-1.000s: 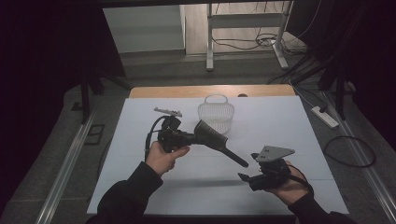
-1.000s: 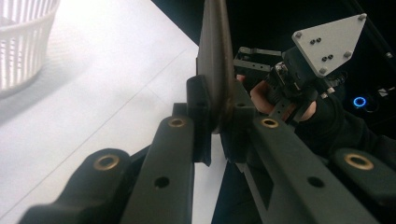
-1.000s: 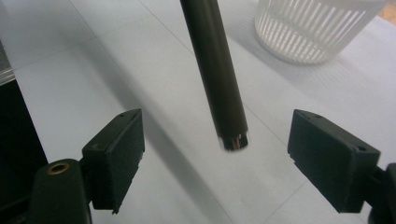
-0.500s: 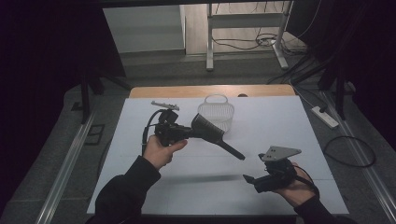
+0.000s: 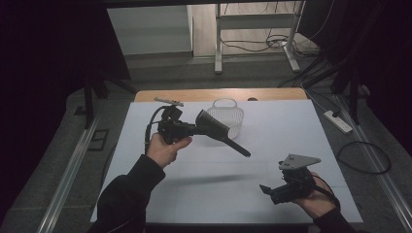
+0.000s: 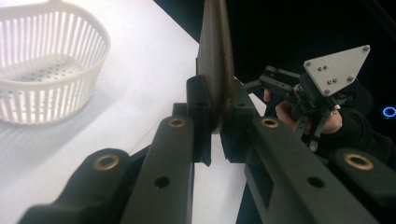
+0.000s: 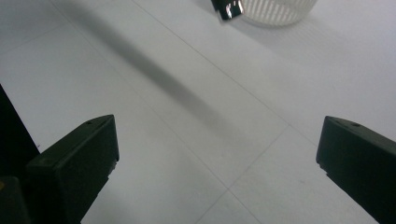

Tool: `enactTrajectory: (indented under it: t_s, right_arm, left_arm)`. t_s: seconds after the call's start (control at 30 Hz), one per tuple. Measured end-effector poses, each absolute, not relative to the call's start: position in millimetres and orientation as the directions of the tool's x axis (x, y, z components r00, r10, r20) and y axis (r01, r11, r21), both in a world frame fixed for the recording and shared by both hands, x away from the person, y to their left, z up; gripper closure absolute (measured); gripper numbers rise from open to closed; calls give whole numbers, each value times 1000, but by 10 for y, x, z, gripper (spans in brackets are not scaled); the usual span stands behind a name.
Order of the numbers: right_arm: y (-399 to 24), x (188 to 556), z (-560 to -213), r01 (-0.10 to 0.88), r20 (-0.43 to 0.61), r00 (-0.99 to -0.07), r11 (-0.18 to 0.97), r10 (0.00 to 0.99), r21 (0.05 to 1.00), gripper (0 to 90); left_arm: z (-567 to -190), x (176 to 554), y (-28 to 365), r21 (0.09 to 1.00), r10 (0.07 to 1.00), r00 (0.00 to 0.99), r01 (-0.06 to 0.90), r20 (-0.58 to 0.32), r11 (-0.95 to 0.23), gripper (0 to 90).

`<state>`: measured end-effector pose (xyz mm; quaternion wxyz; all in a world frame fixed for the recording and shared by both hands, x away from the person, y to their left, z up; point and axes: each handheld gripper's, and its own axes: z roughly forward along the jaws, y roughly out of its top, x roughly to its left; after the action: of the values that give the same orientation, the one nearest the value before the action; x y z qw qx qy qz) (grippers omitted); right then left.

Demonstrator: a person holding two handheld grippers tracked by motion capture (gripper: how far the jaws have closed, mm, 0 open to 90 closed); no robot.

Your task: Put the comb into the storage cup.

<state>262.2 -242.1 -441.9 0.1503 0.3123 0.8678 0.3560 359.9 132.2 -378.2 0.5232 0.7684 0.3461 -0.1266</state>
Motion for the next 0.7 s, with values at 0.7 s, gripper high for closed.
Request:
enactTrajectory:
  t_s: [0.7]
  right_arm:
    - [-2715,2551,-4461,501,-23,-701,514,713,696,0]
  left_arm:
    - [-3571,3789,1451,728,467,712,659,-524,-188,833]
